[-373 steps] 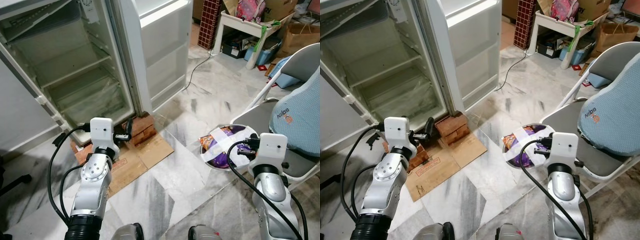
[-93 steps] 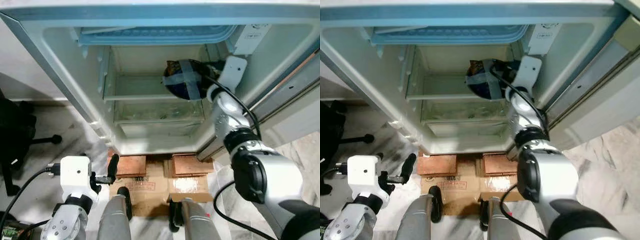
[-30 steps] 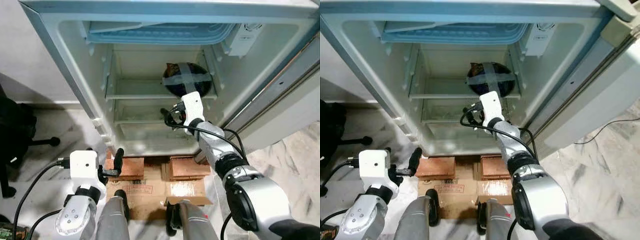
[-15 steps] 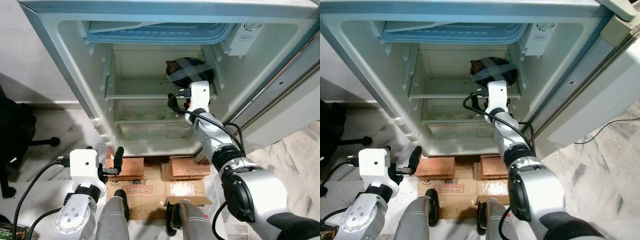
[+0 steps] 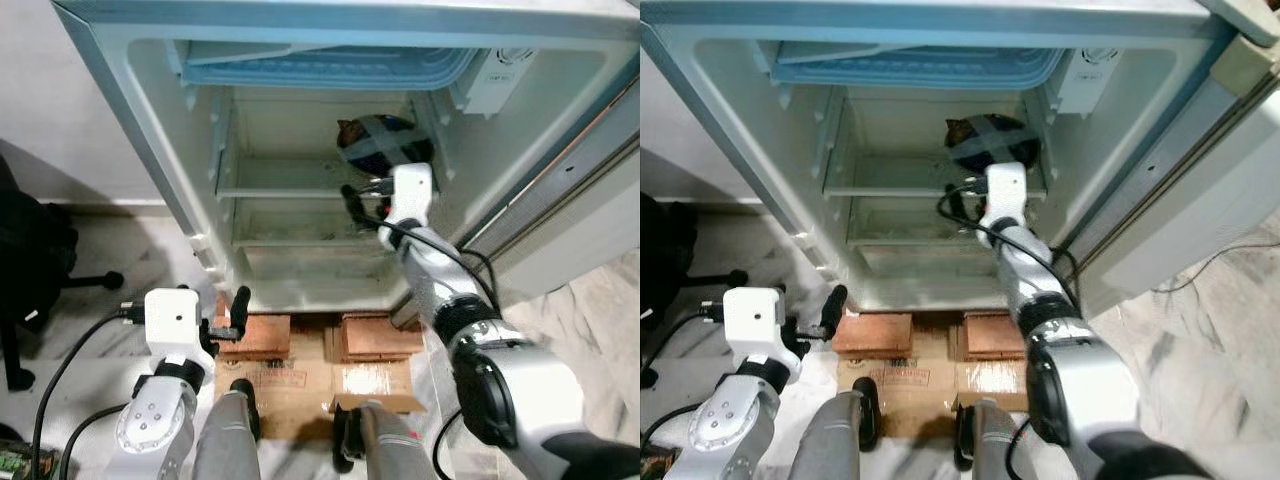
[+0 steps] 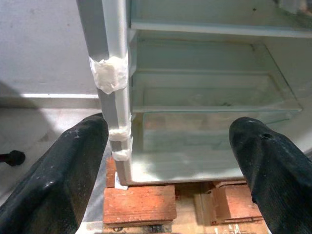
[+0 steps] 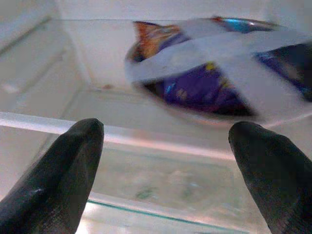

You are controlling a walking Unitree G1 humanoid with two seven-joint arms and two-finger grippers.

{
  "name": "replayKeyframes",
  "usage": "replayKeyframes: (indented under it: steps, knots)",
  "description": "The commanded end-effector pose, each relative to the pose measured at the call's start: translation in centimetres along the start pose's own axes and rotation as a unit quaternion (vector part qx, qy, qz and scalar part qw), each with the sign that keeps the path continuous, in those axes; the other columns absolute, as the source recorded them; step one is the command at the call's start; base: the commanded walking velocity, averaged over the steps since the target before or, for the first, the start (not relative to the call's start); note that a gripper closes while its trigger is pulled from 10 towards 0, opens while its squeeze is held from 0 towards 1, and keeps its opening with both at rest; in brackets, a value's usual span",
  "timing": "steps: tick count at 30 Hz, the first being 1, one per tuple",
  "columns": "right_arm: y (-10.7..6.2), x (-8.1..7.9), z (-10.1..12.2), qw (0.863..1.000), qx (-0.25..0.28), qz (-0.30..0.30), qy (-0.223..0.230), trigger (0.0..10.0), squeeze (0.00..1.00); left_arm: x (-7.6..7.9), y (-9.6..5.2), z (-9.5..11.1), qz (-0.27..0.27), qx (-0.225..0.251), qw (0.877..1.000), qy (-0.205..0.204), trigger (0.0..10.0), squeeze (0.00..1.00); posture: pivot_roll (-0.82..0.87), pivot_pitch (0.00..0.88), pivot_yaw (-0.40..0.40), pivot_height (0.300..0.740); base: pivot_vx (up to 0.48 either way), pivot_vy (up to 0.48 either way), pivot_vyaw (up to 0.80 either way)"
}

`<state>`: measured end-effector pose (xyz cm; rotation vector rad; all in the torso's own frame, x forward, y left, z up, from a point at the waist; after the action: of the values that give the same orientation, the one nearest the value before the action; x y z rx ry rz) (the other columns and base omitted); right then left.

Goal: Restocking fridge

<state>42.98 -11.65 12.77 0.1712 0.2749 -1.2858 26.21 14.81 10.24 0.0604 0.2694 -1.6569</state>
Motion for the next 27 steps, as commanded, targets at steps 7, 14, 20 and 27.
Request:
replayKeyframes:
  steps: [7,14,20,27]
  knots:
    - [-4.2,1.3,-0.2,0.997,0.023,0.057,-0.043,10.0,0.0,0.7,2.0,-0.1,-0.018,0.007,1.0,0.012,10.0,0.0,0.04,0.138,0.006,0.74,0.0,0.0,0.0]
    - [-8.0,0.6,-0.9,0.994,0.019,0.068,-0.08,10.0,0.0,0.8,3.7,-0.1,-0.014,0.008,0.999,0.037,10.0,0.0,0.0,0.087,0.037,0.74,0.0,0.0,0.0]
    - [-10.4,-0.4,-1.8,0.997,0.027,0.037,-0.066,10.0,0.0,1.3,4.2,0.2,-0.025,0.021,0.999,0.038,10.0,0.0,-0.01,0.044,0.03,0.74,0.0,0.0,0.0]
    - [-11.1,0.3,-1.0,0.996,0.06,-0.041,-0.049,10.0,0.0,1.3,4.5,-0.5,-0.02,0.017,0.999,0.036,10.0,0.0,-0.03,0.025,0.046,0.74,0.0,0.0,0.0]
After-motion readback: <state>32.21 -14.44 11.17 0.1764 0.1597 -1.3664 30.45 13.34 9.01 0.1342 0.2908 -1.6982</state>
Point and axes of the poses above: a point about 5 cm out from each wrist's last joint towards the gripper, its own y axis pointing out of the wrist towards the gripper, its own z axis along the axis of the wrist's last joint, x = y × z, the point moved 5 cm from there along y, pointing out of the wrist towards the gripper, and after that the axes turned 14 degrees about y, right-handed, at the moved point
